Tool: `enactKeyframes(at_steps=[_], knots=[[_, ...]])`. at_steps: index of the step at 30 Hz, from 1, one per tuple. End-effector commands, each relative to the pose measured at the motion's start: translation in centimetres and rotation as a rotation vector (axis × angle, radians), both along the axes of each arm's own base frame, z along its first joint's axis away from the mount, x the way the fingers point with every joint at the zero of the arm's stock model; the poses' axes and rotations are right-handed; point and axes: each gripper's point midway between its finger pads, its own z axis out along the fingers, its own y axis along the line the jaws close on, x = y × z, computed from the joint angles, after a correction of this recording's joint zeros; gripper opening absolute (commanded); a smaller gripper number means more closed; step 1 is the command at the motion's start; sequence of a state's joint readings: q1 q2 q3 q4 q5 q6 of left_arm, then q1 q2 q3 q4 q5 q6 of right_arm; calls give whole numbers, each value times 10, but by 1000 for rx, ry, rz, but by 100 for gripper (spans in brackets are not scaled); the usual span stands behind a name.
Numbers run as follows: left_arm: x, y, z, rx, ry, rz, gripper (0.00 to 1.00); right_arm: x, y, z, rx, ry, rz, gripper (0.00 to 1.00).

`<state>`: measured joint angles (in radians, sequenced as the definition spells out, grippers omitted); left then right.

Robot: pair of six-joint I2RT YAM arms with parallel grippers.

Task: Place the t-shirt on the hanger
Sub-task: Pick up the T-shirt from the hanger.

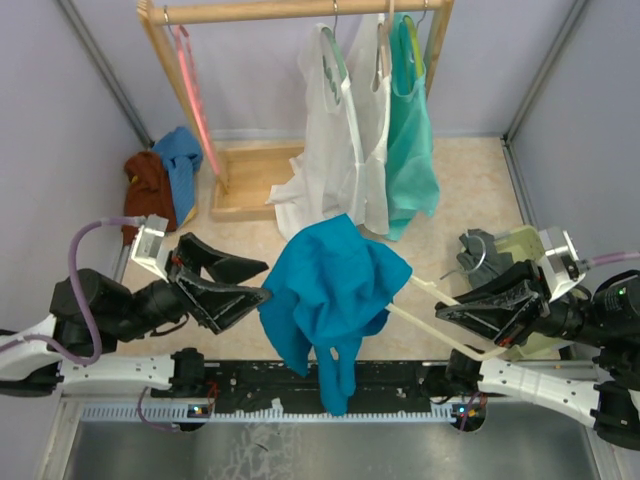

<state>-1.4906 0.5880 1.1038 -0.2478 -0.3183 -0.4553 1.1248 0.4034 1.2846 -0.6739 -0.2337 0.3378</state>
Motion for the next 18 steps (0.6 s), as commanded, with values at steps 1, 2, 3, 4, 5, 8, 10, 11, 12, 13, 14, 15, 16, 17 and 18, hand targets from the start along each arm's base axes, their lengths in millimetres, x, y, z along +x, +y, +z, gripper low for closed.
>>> enactKeyframes(at_steps=[1, 2, 3, 4, 5, 8, 10, 11, 12, 13, 14, 15, 16, 17, 18], knots=[[-11, -2, 10, -57, 3, -60, 76, -10, -6, 33, 110, -51, 40, 0], [-11, -1, 10, -59, 5, -63, 76, -10, -6, 34, 112, -52, 40, 0], [-11, -1, 9, -59, 7, -64, 75, -10, -5, 34, 113, -52, 40, 0], [-11, 0, 9, -59, 10, -63, 73, -10, -5, 35, 115, -54, 40, 0], [-11, 0, 8, -57, 12, -61, 69, -10, -5, 35, 116, -56, 40, 0], [-10, 1, 10, -62, 4, -58, 52, -7, -4, 34, 110, -55, 29, 0], [-10, 1, 16, -65, -9, -56, 32, -2, -2, 30, 99, -47, 7, 0], [-10, 1, 19, -63, -16, -55, 21, 0, -1, 28, 93, -42, -2, 0], [-10, 2, 25, -65, -23, -54, 9, 3, 0, 26, 86, -37, -14, 0], [-9, 2, 27, -56, -26, -47, 0, 6, 0, 23, 79, -28, -32, 0], [-8, 2, 31, -50, -37, -40, 0, 9, 0, 20, 72, -23, -43, 0], [-7, 2, 34, -41, -50, -31, 0, 11, 1, 18, 67, -18, -52, 0], [-5, 3, 38, -31, -56, -22, 0, 13, 1, 15, 62, -10, -66, 0], [-4, 3, 42, -22, -62, -14, 0, 15, 1, 12, 57, -6, -74, 0], [-2, 4, 46, -16, -71, -5, 0, 16, 1, 8, 47, 2, -79, 0]])
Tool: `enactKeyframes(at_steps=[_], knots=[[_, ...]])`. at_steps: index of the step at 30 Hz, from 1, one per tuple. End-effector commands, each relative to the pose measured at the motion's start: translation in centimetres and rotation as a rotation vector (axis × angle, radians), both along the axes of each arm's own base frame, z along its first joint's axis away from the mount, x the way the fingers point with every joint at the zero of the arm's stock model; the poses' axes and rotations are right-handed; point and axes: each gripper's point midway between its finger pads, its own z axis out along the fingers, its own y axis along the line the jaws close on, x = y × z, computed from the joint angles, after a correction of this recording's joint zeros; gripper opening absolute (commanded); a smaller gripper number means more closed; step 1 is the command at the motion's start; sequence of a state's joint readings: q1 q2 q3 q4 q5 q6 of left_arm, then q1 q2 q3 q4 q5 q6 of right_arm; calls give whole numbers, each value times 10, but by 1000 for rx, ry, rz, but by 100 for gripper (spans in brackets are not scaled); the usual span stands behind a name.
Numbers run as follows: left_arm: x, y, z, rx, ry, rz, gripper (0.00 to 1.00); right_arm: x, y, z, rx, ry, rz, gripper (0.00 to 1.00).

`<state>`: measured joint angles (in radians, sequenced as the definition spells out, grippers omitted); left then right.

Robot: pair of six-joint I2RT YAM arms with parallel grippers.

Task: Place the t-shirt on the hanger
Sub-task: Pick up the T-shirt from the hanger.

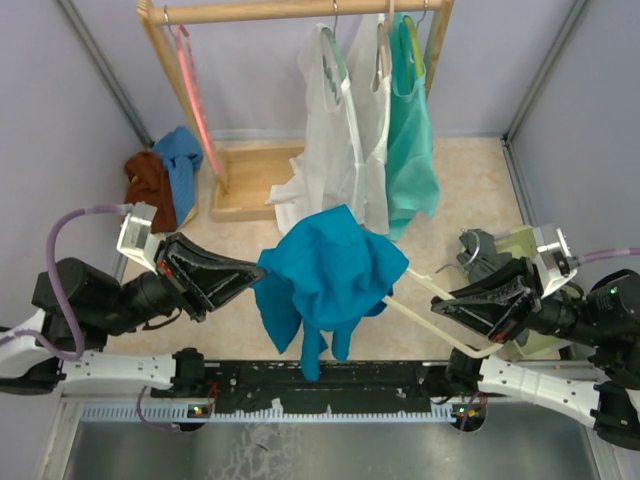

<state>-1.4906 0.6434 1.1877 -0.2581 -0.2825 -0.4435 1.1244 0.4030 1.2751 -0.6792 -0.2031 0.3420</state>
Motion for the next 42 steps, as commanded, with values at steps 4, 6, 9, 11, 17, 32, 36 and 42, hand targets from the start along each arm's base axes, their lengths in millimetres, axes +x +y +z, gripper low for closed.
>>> enactKeyframes(at_steps=[4, 6, 9, 11, 17, 32, 36, 42], knots=[[7, 11, 43, 5, -99, 53, 0, 17, -1, -2, 23, 19, -90, 0], [8, 11, 54, 1, -128, 63, 0, 20, -1, -10, 5, 36, -107, 0], [7, 7, 71, -3, -175, 62, 0, 27, -1, -22, -18, 64, -142, 0], [6, 1, 82, 4, -203, 56, 0, 32, -2, -28, -17, 80, -172, 0], [5, -18, 110, 28, -264, 49, 0, 37, -4, -46, 13, 118, -204, 0], [3, -46, 152, 24, -342, 38, 0, 13, 31, -86, -14, 177, 0, 0], [6, -50, 145, 51, -328, 46, 0, 2, 26, -67, 73, 138, 53, 0], [6, -47, 131, 77, -289, 38, 0, 5, -22, -19, 266, 53, -66, 0]])
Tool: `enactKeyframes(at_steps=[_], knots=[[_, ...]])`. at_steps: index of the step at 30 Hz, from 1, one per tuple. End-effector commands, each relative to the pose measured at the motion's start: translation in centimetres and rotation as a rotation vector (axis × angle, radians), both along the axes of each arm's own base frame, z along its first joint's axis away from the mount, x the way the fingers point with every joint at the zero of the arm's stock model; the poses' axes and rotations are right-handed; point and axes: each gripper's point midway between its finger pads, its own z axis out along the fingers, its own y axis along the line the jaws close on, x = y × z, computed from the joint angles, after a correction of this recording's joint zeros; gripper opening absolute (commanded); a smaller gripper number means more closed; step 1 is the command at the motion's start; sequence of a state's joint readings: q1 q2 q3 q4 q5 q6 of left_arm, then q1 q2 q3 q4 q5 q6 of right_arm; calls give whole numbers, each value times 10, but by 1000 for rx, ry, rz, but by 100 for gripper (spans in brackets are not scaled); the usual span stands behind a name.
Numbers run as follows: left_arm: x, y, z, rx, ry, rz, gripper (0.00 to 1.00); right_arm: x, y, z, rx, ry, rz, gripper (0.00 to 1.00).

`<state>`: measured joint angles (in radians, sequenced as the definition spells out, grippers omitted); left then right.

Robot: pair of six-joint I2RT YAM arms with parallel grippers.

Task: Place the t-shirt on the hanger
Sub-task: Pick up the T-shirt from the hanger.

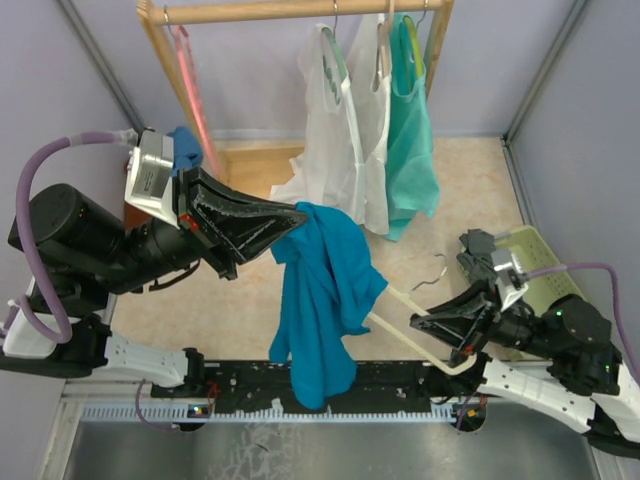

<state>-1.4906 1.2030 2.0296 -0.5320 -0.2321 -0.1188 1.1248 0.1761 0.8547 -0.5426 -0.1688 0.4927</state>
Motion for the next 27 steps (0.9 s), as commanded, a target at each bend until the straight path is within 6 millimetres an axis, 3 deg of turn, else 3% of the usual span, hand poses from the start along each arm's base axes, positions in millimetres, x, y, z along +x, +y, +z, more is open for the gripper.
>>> enactKeyframes(at_steps=[1, 3, 7, 12, 14, 18, 20, 27], knots=[[-3, 12, 0, -19, 27, -9, 0, -4, -54, 80, 295, -130, -109, 0], [-3, 15, -6, -12, 40, -9, 0, 0, -65, 86, 333, -137, -154, 0], [-2, 25, -11, -11, 64, -3, 0, 10, -68, 82, 319, -123, -218, 0], [1, 40, -12, -19, 78, 23, 0, 9, -87, 89, 350, -138, -255, 0], [2, 43, -10, -25, 71, 29, 0, 13, -69, 79, 302, -115, -232, 0], [3, 39, 0, -24, 46, 32, 0, 24, -7, 41, 101, -38, -139, 0], [2, 39, 6, -20, 35, 30, 0, 24, 2, 31, 52, -26, -121, 0], [9, 53, 22, -50, 20, 73, 0, 11, -61, 71, 204, -123, -203, 0]])
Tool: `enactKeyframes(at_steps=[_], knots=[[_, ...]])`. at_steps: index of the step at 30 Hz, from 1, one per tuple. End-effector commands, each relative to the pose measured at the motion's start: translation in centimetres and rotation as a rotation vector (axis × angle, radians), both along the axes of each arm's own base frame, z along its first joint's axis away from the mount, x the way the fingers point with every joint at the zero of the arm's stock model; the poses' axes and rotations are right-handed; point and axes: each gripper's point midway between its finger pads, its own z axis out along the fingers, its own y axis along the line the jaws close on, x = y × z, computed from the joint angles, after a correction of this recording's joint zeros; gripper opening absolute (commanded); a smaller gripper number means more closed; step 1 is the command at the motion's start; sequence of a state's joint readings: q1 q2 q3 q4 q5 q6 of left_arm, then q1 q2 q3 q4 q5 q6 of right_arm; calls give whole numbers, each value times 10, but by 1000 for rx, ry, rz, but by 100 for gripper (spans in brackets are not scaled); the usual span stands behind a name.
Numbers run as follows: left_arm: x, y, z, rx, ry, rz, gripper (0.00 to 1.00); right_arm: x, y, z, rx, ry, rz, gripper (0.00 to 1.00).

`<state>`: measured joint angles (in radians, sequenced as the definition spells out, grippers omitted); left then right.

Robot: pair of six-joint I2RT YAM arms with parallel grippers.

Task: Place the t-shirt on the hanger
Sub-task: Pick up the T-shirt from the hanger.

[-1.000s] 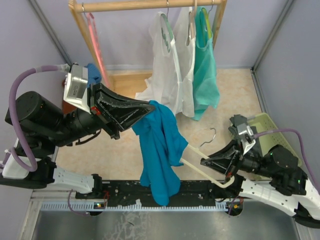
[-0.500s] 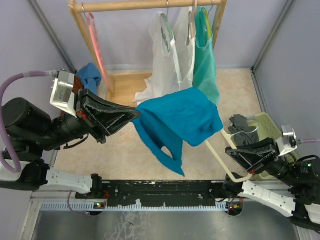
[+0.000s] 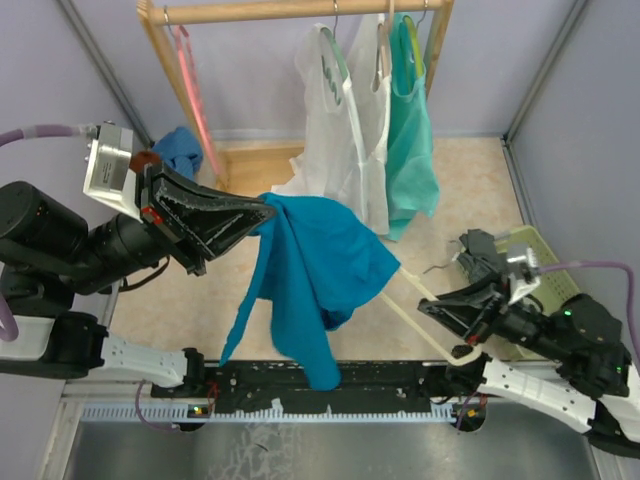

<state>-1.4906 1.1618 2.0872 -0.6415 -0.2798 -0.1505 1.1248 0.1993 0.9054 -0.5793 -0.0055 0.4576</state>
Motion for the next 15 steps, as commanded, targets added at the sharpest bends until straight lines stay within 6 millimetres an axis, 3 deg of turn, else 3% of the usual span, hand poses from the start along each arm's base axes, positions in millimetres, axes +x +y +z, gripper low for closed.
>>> enactKeyframes(at_steps=[1, 4, 6, 12, 15], knots=[[6, 20, 20, -53, -24, 45, 0, -17, -55, 67, 218, -143, -45, 0], [10, 21, 21, -51, -23, 69, 0, -21, -71, 80, 267, -182, -69, 0], [12, 21, 20, -49, -24, 84, 0, -22, -69, 82, 281, -191, -62, 0], [12, 16, 27, -60, -42, 82, 0, -8, 8, 41, 78, -112, 62, 0], [11, 16, 31, -70, -45, 75, 0, -9, 14, 38, 36, -105, 84, 0]])
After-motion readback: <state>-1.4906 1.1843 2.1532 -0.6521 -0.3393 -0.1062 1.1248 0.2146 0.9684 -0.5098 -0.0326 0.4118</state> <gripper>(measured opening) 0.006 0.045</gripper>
